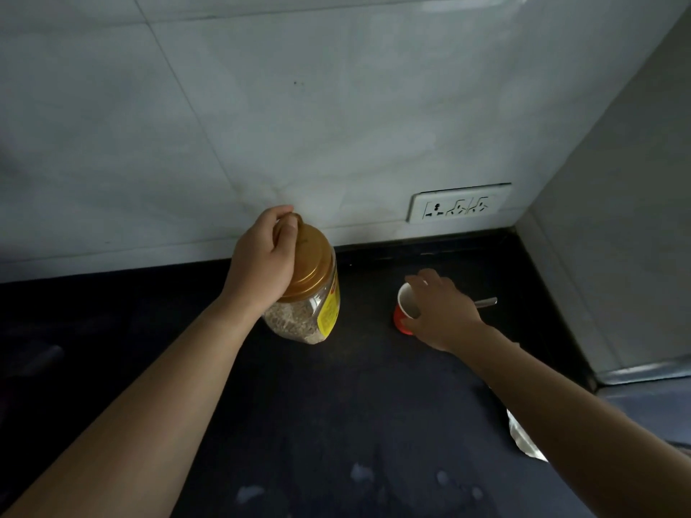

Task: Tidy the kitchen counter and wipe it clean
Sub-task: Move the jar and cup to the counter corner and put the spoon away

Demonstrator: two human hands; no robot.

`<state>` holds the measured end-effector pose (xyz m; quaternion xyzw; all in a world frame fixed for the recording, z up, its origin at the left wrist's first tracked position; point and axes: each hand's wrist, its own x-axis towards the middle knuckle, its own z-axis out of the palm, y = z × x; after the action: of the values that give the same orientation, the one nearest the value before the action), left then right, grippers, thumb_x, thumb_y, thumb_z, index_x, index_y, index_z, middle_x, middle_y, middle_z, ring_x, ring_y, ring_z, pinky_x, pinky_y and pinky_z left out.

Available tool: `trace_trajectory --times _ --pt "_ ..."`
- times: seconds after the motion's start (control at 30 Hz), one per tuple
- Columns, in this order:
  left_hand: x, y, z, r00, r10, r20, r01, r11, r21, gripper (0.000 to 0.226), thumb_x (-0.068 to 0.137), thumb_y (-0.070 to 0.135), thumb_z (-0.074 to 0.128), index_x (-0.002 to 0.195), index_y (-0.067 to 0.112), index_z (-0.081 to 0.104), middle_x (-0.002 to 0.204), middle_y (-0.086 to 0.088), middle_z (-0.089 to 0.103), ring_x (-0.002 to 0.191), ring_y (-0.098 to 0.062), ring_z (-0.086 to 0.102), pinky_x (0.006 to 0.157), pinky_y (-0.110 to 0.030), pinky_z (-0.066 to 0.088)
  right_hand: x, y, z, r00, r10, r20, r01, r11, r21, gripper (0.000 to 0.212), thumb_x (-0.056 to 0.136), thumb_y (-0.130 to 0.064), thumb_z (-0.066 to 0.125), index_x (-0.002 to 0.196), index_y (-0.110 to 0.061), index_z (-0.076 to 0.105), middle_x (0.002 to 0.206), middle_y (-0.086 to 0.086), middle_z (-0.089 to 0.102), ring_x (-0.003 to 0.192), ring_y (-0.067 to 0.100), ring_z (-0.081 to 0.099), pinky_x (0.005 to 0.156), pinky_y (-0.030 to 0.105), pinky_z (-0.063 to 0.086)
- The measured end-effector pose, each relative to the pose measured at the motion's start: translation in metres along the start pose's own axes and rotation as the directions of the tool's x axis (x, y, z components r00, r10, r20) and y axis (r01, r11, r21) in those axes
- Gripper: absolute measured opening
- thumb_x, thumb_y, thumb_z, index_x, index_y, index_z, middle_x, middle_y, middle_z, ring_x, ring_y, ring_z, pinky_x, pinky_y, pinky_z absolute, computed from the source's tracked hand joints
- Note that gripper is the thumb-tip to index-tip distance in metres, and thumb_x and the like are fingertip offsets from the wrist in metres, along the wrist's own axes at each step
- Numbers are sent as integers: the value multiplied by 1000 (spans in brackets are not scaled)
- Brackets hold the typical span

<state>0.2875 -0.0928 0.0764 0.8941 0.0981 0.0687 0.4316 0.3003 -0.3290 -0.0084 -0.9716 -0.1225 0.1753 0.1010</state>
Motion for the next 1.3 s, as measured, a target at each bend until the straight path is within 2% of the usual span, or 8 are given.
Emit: trace_trajectory --times 0.17,0.3,0.47,0.73,0.87,0.97,1.17,1.3 --pt "-2 -5 -2 996 73 45 -75 995 59 34 98 29 37 129 21 48 123 3 55 105 -4 44 85 -19 35 -6 -7 9 998 -27 -61 26 1000 -12 62 82 -39 60 135 -21 33 138 5 34 119 27 41 87 40 45" --pt "-7 -9 3 992 126 -15 -125 992 29 30 98 26 36 122 21 54 111 10 56 103 -6 52 76 -2 35 -5 -10 15 992 9 -125 -11 1000 -13 61 83 -45 57 134 -24 33 138 6 35 117 27 44 87 41 45" --pt "-11 -11 10 986 155 -61 -156 988 -14 29 98 26 37 120 22 57 112 11 59 103 -3 53 76 3 36 -9 -11 21 995 44 -90 -46 999 -26 64 85 -51 53 138 -32 24 137 8 37 114 28 46 90 42 44" --pt "-13 -7 6 990 129 -55 -132 990 -48 27 97 25 41 116 17 58 106 10 57 99 -4 51 72 -1 35 -35 -12 20 988 139 -65 -137 990 35 61 83 -56 52 134 -33 28 130 5 40 111 27 46 77 40 48" --pt "-22 1 -2 999 5 43 -3 998 -56 29 96 33 42 111 11 53 100 1 53 91 -13 49 74 -27 37 -78 -21 18 964 239 -113 -233 970 66 59 81 -61 49 129 -31 34 122 6 46 109 28 49 75 40 46" --pt "-38 6 -10 995 -65 75 72 994 -88 32 95 36 44 110 9 52 99 -3 52 90 -17 49 74 -32 35 -123 -35 15 945 293 -145 -277 953 121 58 80 -59 53 128 -30 38 121 5 46 113 28 47 76 37 43" --pt "-109 14 -12 998 67 -5 -67 991 -115 17 92 31 51 89 14 51 78 9 50 68 -3 46 54 -7 34 -215 -62 21 883 419 -211 -375 901 220 60 77 -58 57 129 -36 37 125 0 45 114 23 44 76 35 42" --pt "-139 12 -24 989 98 -115 -119 973 -197 18 91 31 53 85 13 52 87 -3 58 80 -15 54 58 -12 34 -270 -72 37 850 485 -206 -426 862 274 60 77 -61 54 129 -40 34 128 -6 43 116 20 43 75 33 42"
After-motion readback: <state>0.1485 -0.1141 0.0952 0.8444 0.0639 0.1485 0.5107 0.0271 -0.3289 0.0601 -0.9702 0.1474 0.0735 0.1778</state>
